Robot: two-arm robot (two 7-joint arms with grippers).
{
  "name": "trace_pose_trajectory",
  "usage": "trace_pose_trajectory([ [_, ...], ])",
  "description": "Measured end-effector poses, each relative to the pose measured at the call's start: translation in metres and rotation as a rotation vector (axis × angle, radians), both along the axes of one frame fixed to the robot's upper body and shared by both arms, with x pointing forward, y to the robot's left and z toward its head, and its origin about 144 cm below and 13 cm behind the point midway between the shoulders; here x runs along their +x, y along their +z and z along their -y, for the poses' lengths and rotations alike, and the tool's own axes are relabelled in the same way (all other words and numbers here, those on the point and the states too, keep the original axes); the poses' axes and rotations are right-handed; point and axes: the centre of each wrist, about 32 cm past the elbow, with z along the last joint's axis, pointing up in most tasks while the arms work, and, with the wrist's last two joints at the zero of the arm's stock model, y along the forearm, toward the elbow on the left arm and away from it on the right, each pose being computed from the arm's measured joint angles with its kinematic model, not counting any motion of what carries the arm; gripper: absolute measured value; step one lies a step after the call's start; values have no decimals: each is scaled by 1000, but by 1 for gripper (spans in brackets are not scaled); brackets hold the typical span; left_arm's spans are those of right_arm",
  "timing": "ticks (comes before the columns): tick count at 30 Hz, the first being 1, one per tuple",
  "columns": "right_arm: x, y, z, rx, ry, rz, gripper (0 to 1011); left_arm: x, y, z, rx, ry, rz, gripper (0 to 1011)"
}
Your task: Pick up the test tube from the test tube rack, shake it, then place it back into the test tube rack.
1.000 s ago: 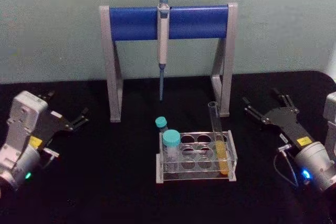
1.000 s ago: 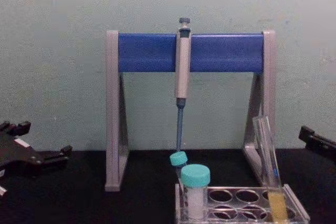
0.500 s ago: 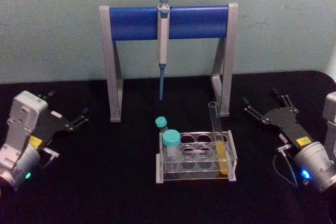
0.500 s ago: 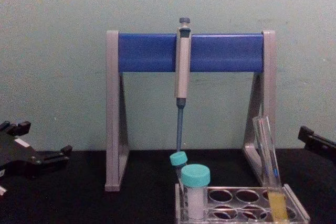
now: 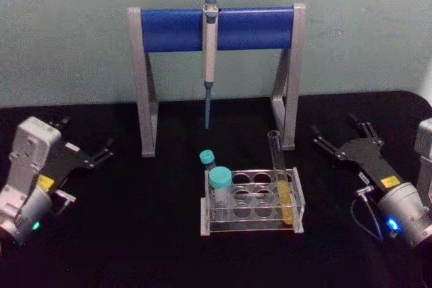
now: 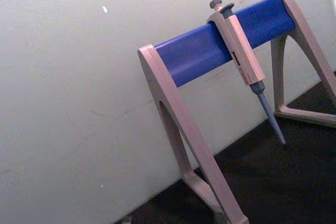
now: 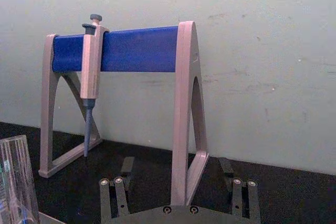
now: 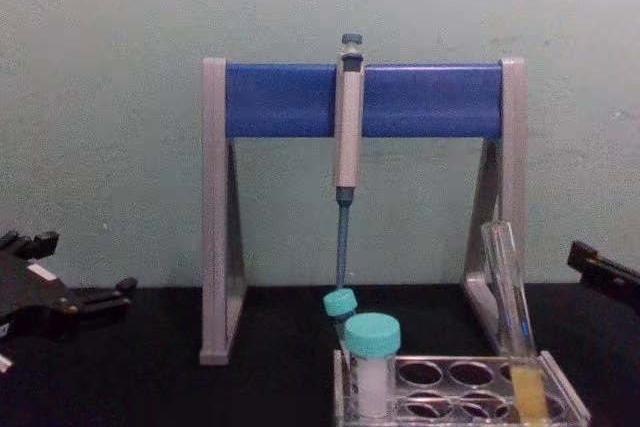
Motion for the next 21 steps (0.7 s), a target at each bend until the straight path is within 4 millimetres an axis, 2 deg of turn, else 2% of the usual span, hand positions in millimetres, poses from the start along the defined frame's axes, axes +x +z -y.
trace_pose_trajectory([
  [21,0,0,0,-1,-1,0,1000,0,0,0,0,0,0,1001],
])
